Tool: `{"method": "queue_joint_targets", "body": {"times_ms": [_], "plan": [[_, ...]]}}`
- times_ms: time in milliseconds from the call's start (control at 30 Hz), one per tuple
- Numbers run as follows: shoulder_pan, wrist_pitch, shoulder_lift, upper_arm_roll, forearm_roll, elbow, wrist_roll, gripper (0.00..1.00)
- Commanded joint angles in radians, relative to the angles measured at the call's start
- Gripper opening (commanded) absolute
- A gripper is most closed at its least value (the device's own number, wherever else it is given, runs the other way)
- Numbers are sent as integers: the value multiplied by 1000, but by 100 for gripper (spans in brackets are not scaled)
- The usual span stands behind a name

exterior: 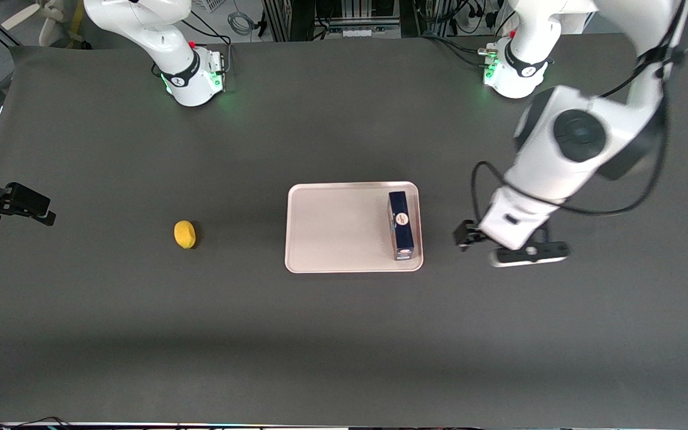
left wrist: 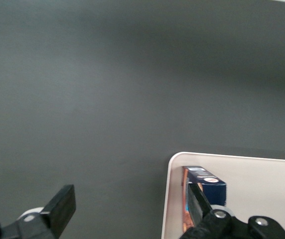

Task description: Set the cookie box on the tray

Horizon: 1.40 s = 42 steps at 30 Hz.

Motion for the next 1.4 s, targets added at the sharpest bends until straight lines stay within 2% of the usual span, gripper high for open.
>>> {"method": "queue_joint_targets", "body": {"times_ms": [0,133,267,567,733,1133,1367], "plan": [[60,-87,-105,27,-43,-10,85,100],[87,-165,-139,70,-43,14,125,100],[119,-257,-159,111,-45,51,245,100],[151,-335,-214,190,-49,56,395,100],[159,-378,-263,217,-91,48,417,100],[108,-420,-300,275,-91,36,447,100],[105,-427,-299,272,-85,36,470,100]]}}
